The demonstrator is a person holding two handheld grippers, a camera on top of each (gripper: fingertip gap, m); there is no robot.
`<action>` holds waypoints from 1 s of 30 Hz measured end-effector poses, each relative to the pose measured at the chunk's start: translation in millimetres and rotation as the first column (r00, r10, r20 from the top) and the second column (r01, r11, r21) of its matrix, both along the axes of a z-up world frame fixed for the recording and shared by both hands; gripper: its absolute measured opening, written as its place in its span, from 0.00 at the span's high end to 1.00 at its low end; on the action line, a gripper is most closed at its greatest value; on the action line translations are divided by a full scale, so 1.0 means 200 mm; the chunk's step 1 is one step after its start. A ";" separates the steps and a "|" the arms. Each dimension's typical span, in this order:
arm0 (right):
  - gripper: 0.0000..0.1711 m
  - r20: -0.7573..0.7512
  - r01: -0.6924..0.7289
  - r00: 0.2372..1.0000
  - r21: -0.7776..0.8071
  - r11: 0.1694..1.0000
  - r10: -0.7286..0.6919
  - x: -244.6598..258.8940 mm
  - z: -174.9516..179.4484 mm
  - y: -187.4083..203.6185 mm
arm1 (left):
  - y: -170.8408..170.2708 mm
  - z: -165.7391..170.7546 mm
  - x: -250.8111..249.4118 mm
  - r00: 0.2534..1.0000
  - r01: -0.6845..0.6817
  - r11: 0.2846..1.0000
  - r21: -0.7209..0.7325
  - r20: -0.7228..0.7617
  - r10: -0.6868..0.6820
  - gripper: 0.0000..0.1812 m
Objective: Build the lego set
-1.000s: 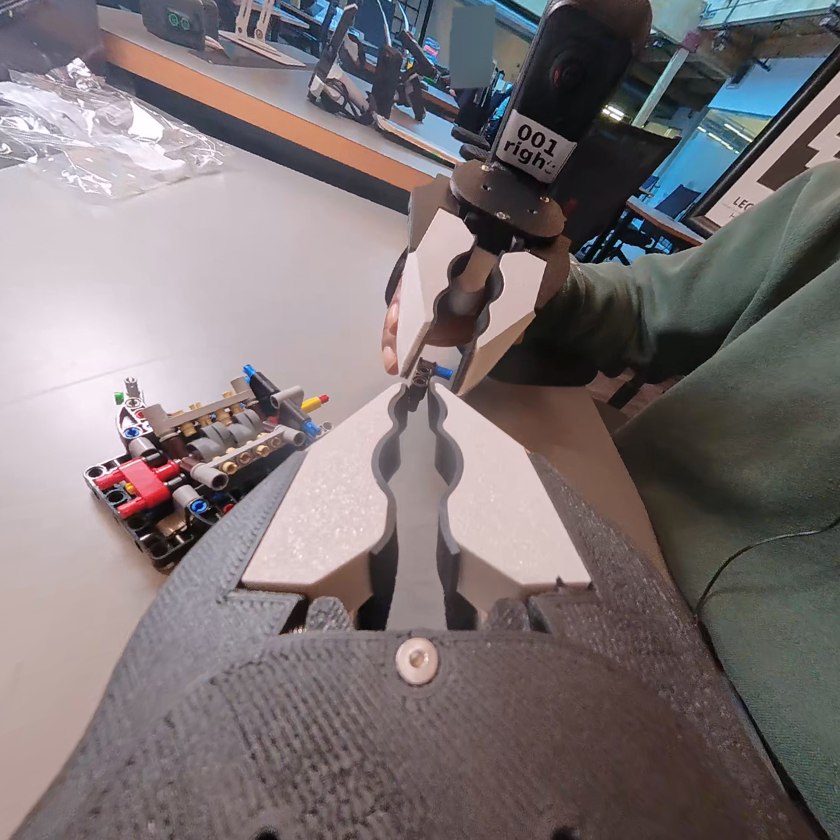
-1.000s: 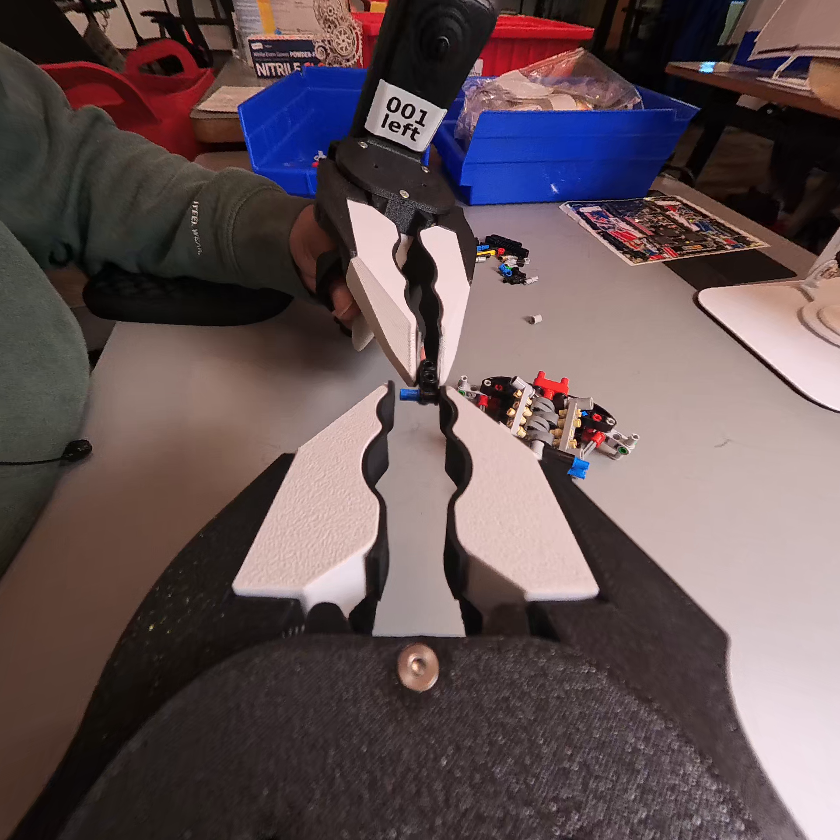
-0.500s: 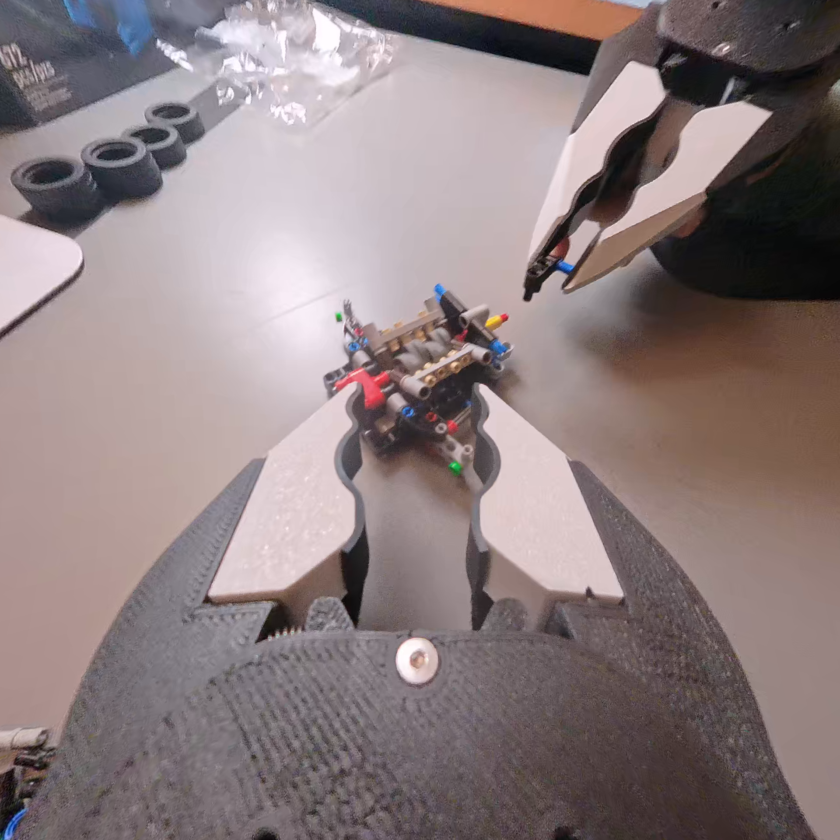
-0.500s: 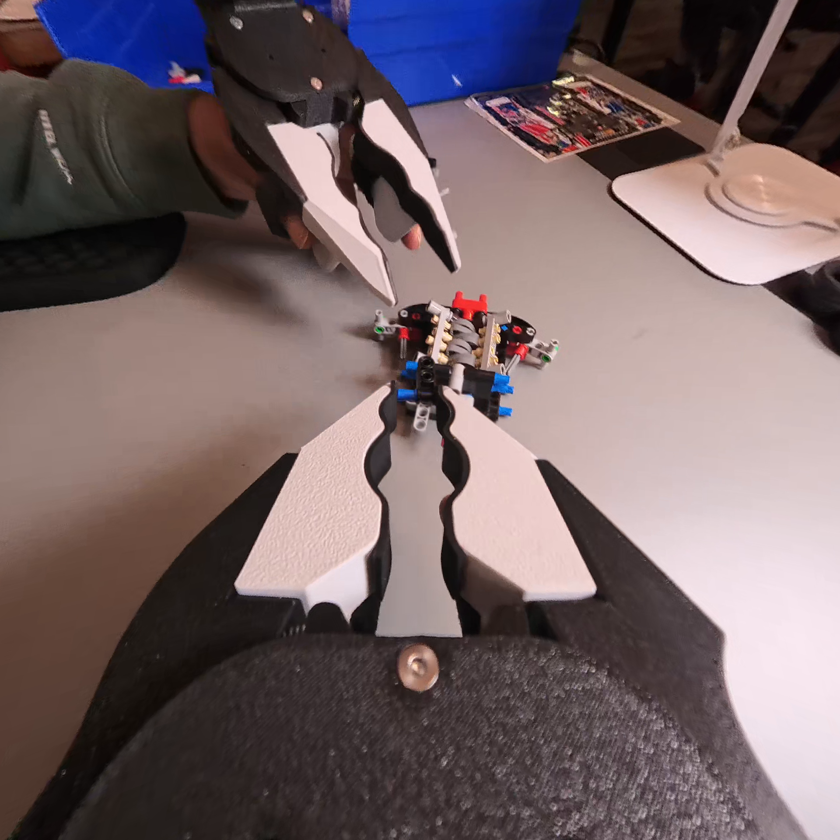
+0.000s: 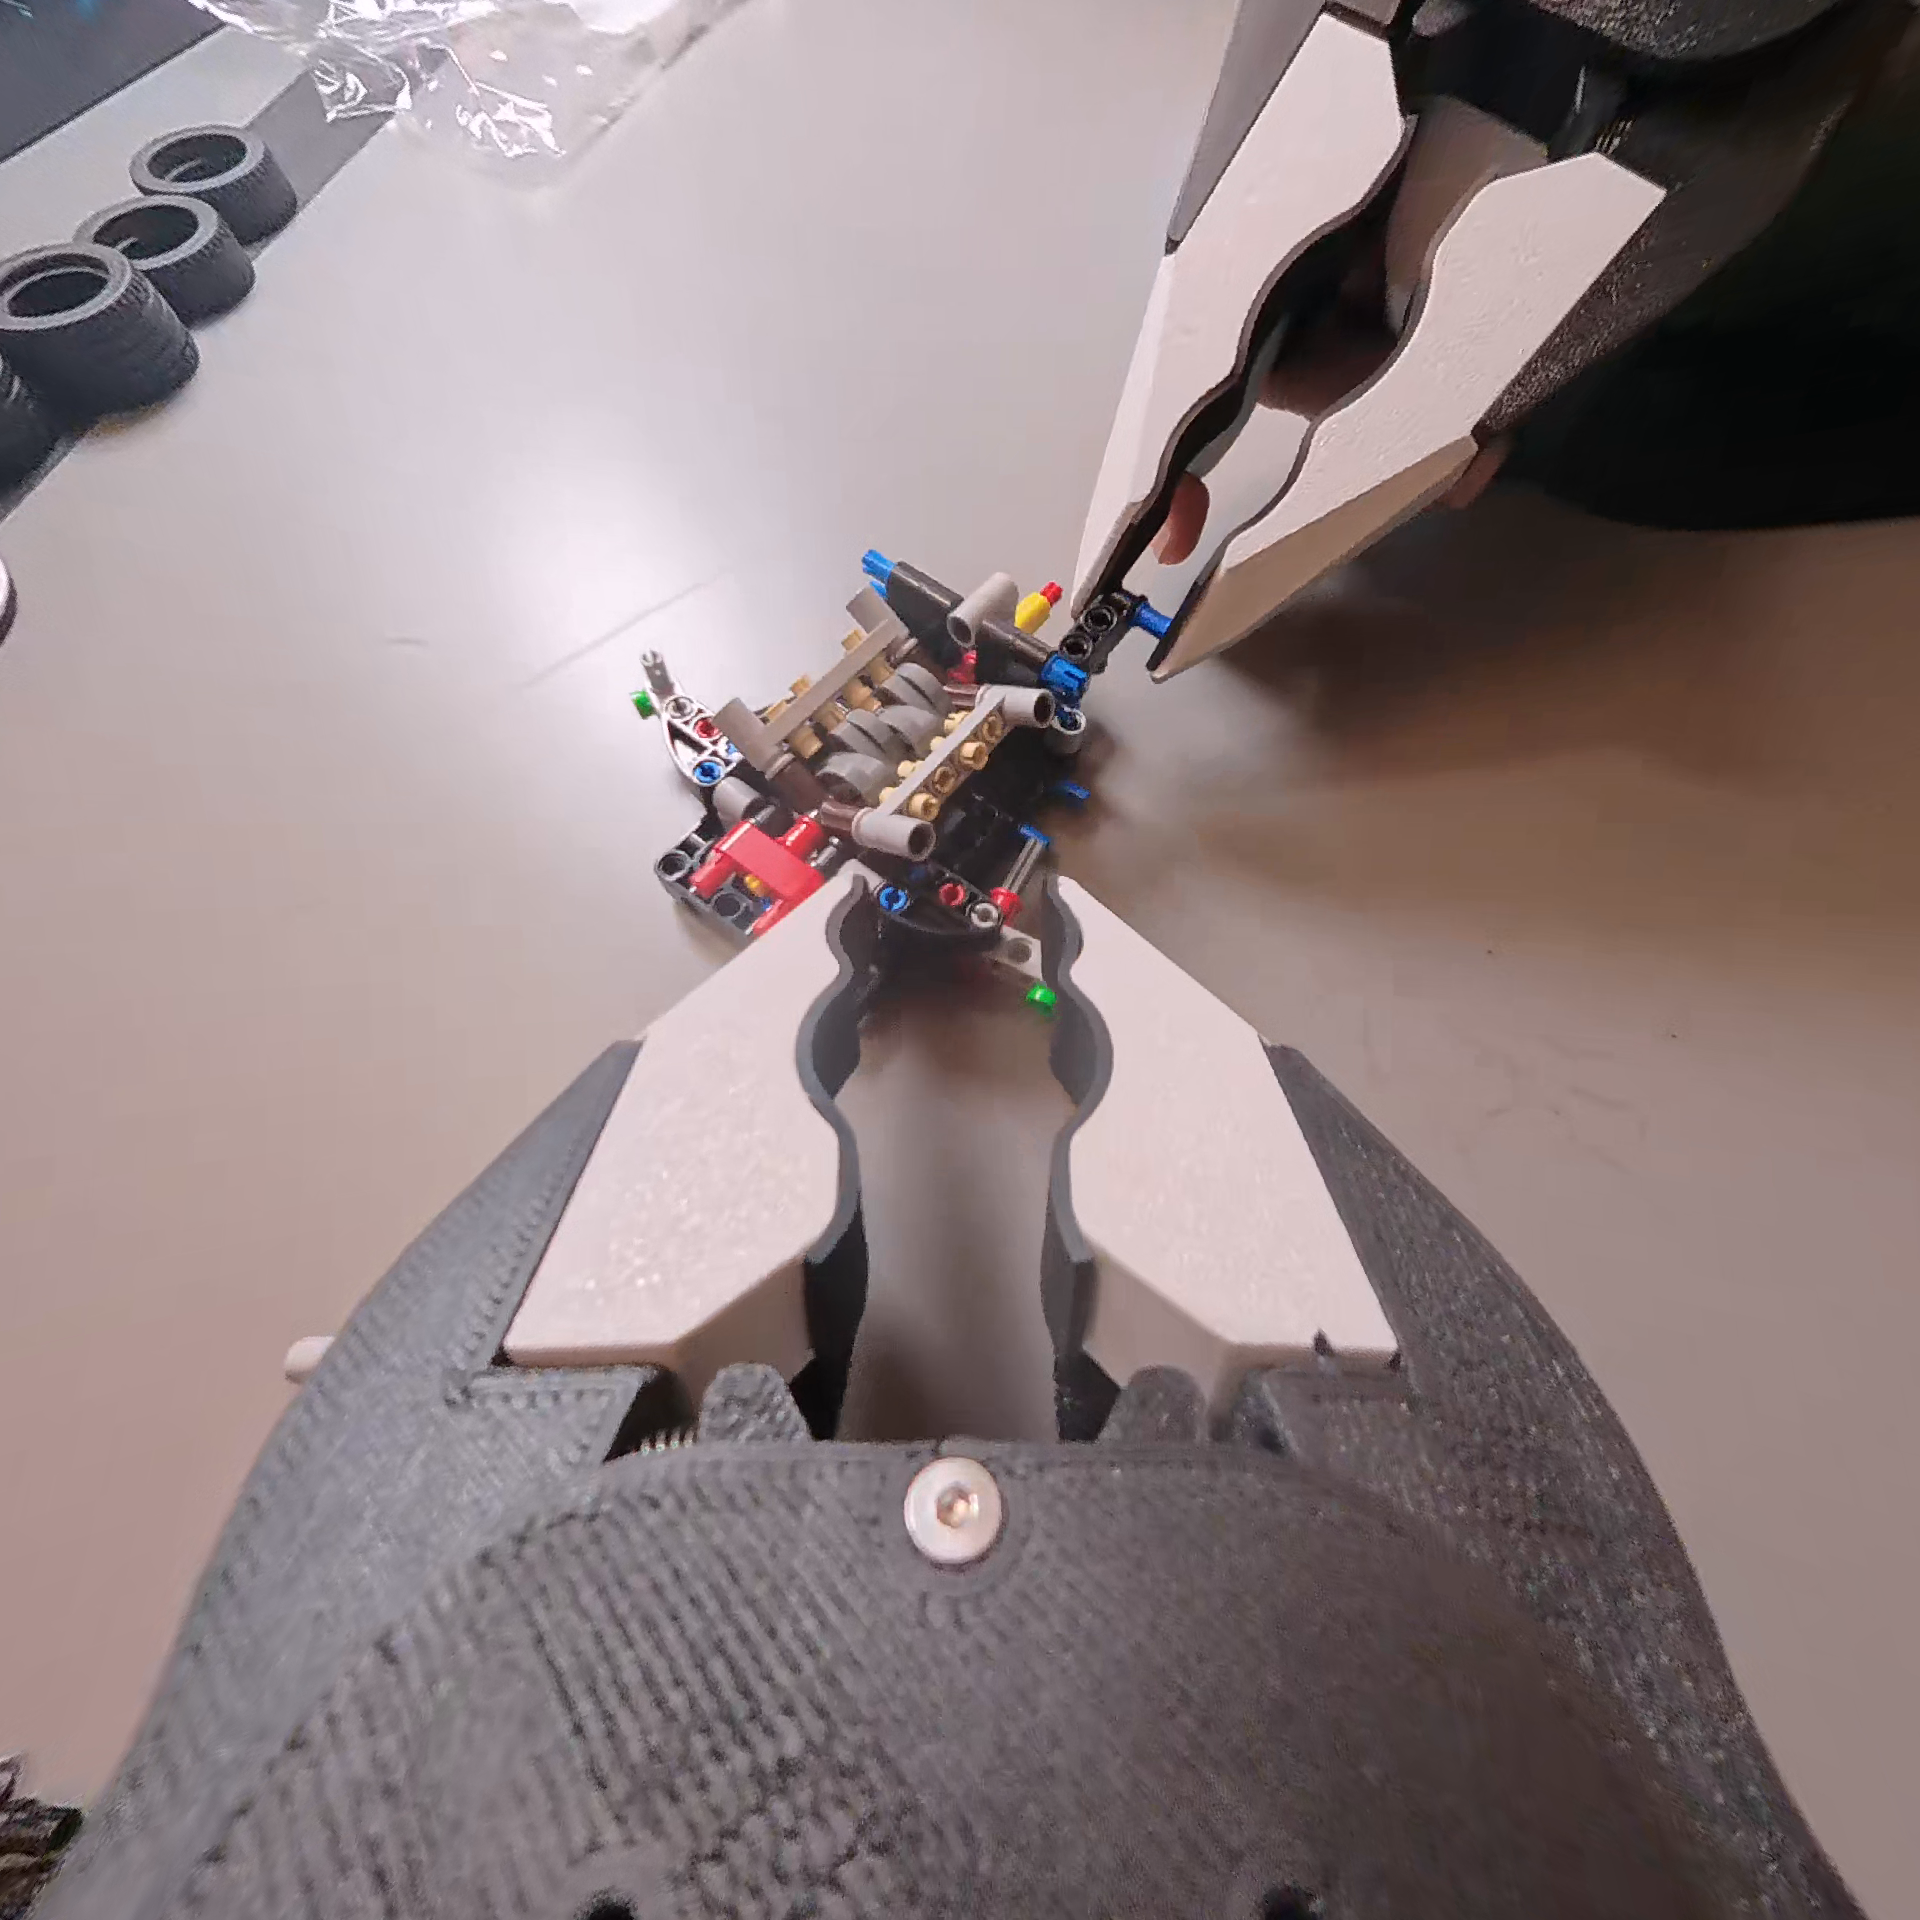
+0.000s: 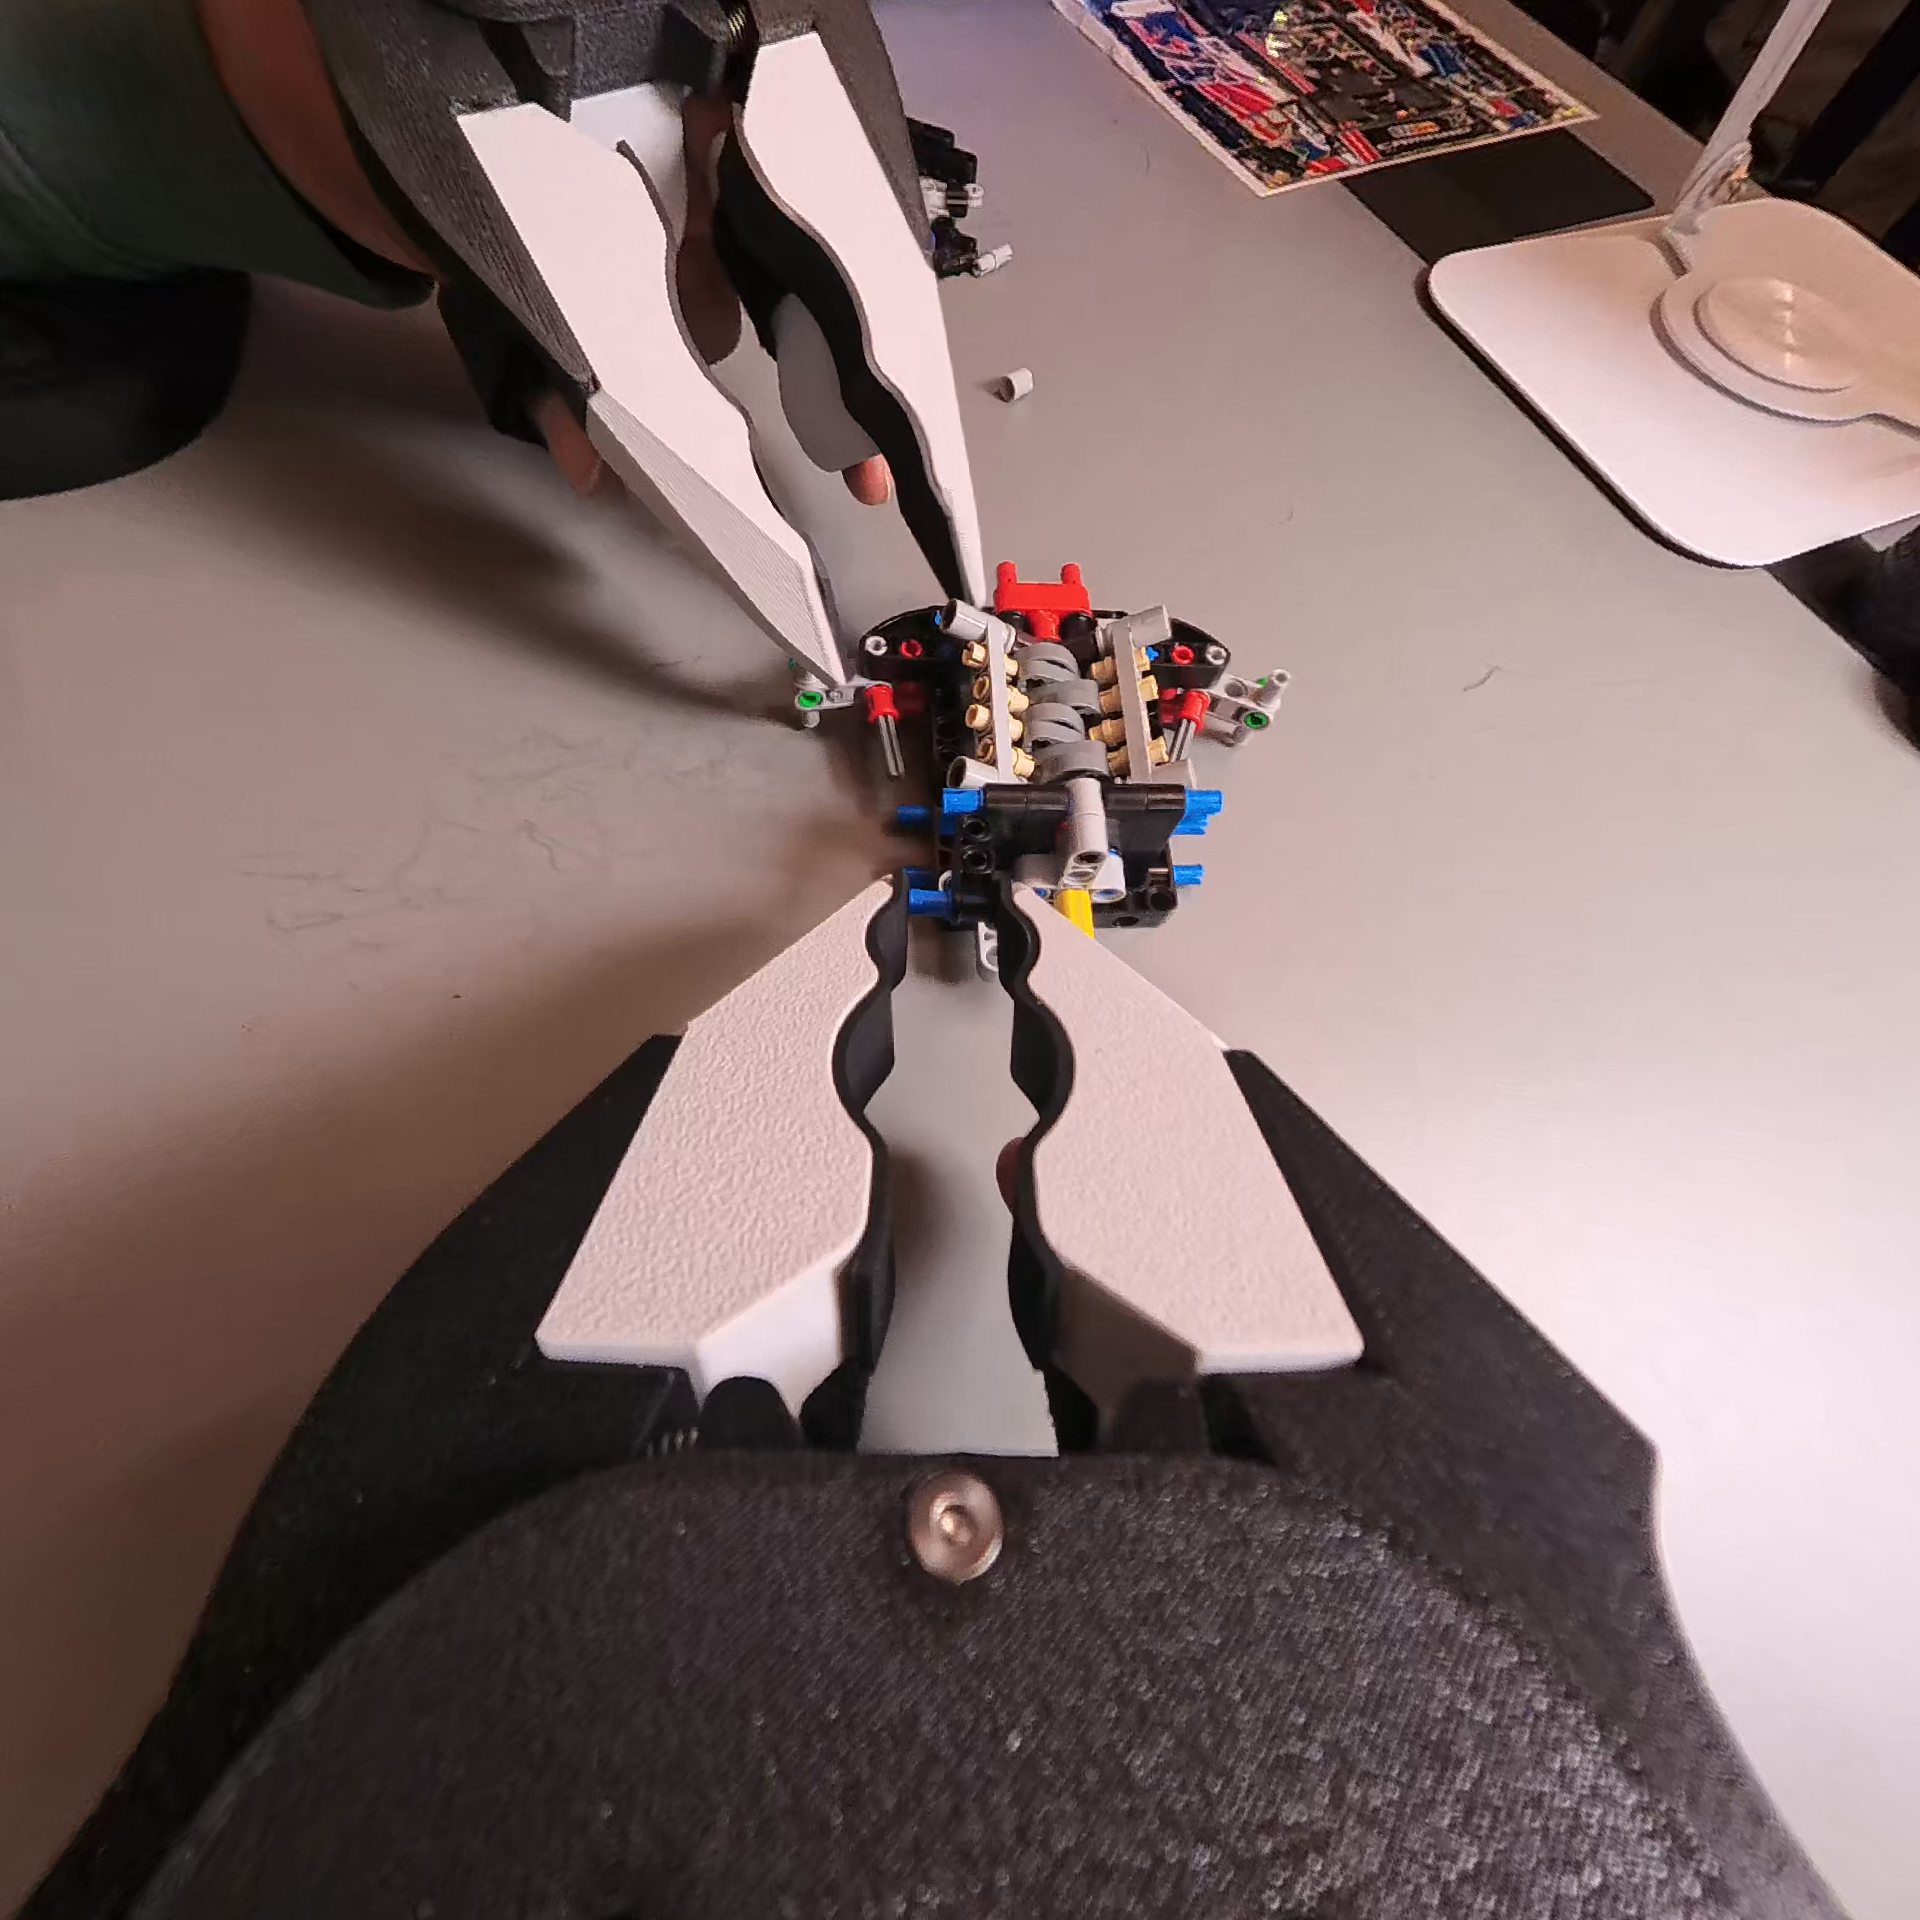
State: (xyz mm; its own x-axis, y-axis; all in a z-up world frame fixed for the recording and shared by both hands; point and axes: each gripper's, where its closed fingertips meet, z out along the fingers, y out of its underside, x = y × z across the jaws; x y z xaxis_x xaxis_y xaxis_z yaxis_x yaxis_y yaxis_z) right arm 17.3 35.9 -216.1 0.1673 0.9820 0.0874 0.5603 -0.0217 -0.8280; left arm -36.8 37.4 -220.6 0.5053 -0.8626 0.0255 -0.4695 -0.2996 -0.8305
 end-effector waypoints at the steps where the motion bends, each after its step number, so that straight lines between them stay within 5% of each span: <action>1: 0.91 -0.001 -0.002 1.000 0.002 1.000 0.002 0.01 0.00 0.01 | 0.00 -0.01 -0.01 1.000 -0.003 1.000 -0.002 -0.004 0.003 0.83; 14: 0.91 0.021 -0.045 0.999 -0.001 0.999 0.045 0.01 -0.05 0.04 | 0.06 0.03 -0.01 0.996 0.070 0.998 0.001 -0.054 -0.069 0.73; 30: 0.91 0.066 -0.063 0.996 0.008 0.998 0.062 0.01 -0.07 0.04 | 0.08 -0.01 0.02 0.993 0.089 0.996 0.018 -0.082 -0.087 0.88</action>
State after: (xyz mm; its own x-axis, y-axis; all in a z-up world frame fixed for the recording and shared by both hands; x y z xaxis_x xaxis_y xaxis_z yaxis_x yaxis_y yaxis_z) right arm 19.5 43.2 -229.9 0.0990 0.9894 0.1066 0.6134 0.0237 -0.7894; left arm -33.4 53.4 -222.5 0.4267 -0.9038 -0.0316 -0.5594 -0.2363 -0.7945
